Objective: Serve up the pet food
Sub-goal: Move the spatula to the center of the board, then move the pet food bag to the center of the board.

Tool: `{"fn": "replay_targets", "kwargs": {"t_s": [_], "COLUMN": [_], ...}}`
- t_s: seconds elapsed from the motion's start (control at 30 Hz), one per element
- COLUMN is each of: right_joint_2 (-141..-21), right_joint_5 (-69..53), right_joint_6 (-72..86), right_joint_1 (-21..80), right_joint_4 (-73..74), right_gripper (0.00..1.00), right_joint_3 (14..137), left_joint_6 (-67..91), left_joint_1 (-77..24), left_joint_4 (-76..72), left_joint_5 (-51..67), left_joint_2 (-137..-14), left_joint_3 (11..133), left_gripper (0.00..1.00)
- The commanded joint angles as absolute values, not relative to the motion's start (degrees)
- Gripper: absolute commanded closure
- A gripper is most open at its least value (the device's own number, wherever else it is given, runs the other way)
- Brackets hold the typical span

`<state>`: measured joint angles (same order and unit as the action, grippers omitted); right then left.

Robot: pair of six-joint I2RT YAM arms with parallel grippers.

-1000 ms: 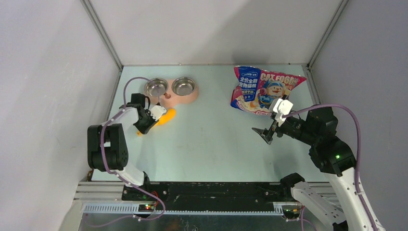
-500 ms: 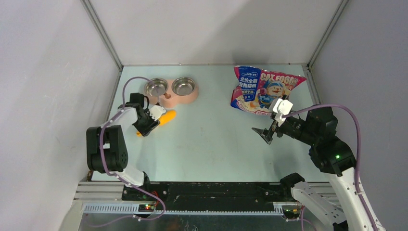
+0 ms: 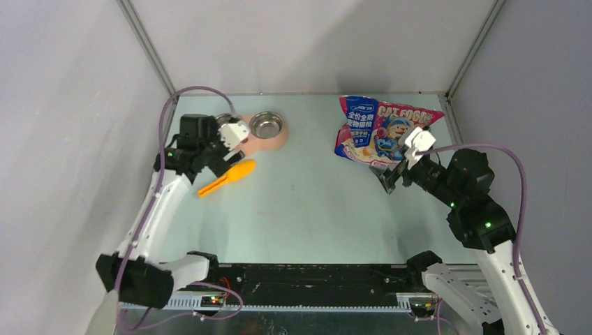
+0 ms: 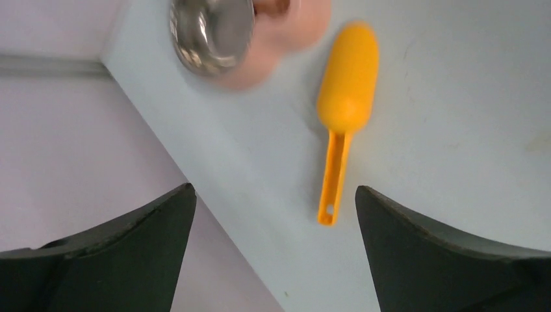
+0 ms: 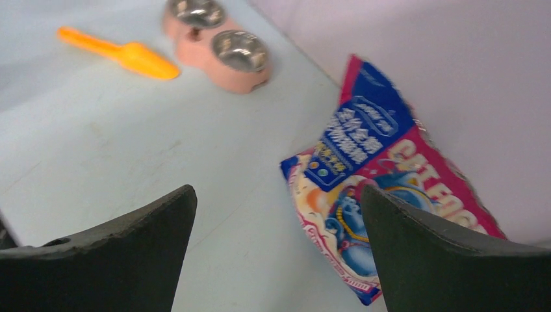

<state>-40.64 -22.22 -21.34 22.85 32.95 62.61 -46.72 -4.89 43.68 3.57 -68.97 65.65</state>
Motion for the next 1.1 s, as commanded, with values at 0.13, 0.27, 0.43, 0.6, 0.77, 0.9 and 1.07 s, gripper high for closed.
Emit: {"fn": "replay_targets", "kwargs": {"t_s": [0.13,0.27,0.43,0.6,0.77,0.9,1.07], "right_joint_2": [-49.3,-56.6,-61.8,-67.2,-70.7,-74.1,-78.3], "right_joint_5": [-10.4,-18.3,-17.6,-16.7,-17.7,-20.6,-17.9], "right_joint_6": [-8.3,-2.5,-0.3,0.6,0.6,0.2,-5.6], "right_joint_1": [12.6,3.2,-4.3,-7.8,-8.8,-7.1,-0.9], "right_joint_4": [24.1,28.8,32.4,34.1,32.9,32.0,34.5], "right_gripper": [0.00,0.00,0.01,0.00,0.01,0.02,0.02], "right_joint_3": [70.6,80.8,86.6,90.2,91.0,92.6,96.5], "left_joint_6": [-37.1,-28.4,-25.6,-23.3,-21.1,-13.0,0.2], "left_joint_1": [-27.0,-27.6,-29.4,-32.6,-38.7,-40.5,-40.7], "left_joint_4": [36.0,35.0,41.7,34.7,33.4,33.5,32.4], "left_joint_5": [-4.3,4.7,12.8,16.4,16.3,15.8,13.9], "left_joint_2": [-61.0,-64.7,-77.1,-81.2,-86.3,-92.5,-97.7], "left_joint_3": [76.8,84.0,98.4,97.3,101.6,107.9,110.5], "left_gripper": [0.00,0.00,0.00,0.00,0.00,0.00,0.00]}}
